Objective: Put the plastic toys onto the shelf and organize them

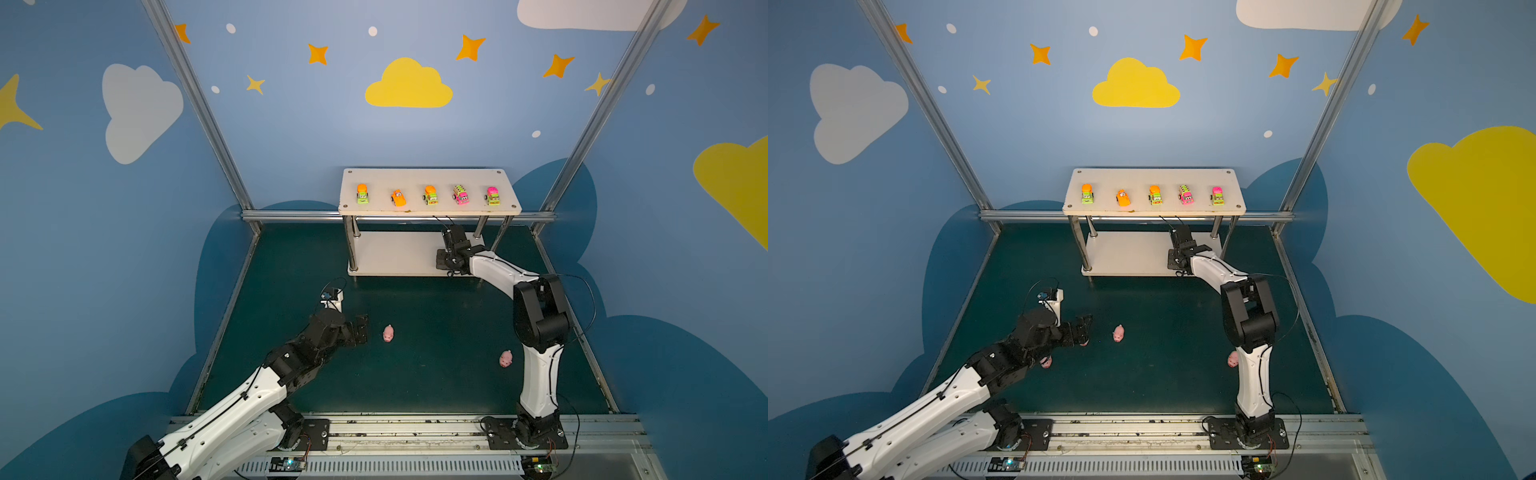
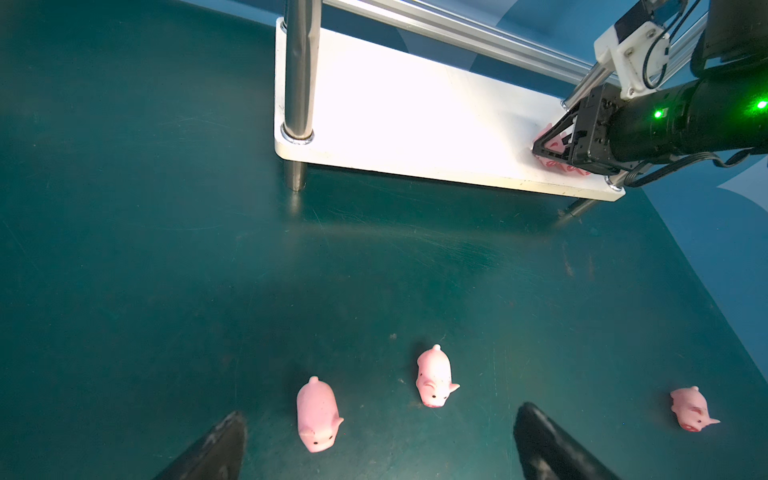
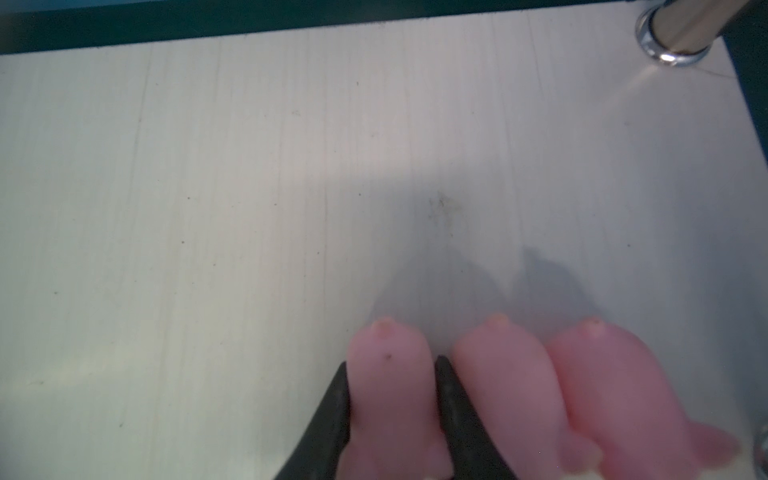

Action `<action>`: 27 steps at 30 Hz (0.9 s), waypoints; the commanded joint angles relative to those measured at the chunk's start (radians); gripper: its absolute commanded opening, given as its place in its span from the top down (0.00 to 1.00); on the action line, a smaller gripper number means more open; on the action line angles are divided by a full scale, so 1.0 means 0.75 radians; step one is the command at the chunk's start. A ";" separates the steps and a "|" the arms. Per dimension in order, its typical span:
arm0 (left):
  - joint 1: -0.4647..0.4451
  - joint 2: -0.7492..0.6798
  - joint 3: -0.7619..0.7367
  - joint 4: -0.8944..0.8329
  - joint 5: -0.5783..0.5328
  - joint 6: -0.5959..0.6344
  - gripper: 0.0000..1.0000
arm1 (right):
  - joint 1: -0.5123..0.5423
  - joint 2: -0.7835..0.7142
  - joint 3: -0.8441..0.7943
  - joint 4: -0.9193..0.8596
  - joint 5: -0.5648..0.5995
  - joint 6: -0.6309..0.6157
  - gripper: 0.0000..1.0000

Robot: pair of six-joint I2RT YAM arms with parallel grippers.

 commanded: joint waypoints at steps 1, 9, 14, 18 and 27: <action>0.004 -0.020 0.018 0.000 0.005 -0.003 0.00 | -0.010 -0.051 -0.023 -0.059 0.008 0.007 0.68; 0.004 -0.028 0.018 -0.003 0.005 -0.003 0.00 | -0.008 -0.068 -0.037 -0.048 -0.019 0.012 0.57; 0.005 -0.031 0.018 -0.004 0.007 -0.006 0.00 | -0.004 -0.086 -0.039 -0.052 -0.028 0.011 0.54; 0.004 -0.036 0.018 -0.004 0.011 -0.005 0.00 | 0.001 -0.106 -0.043 -0.052 -0.049 0.011 0.52; 0.004 -0.071 0.014 -0.020 0.009 -0.016 0.00 | 0.019 -0.166 -0.062 -0.045 -0.097 0.005 0.48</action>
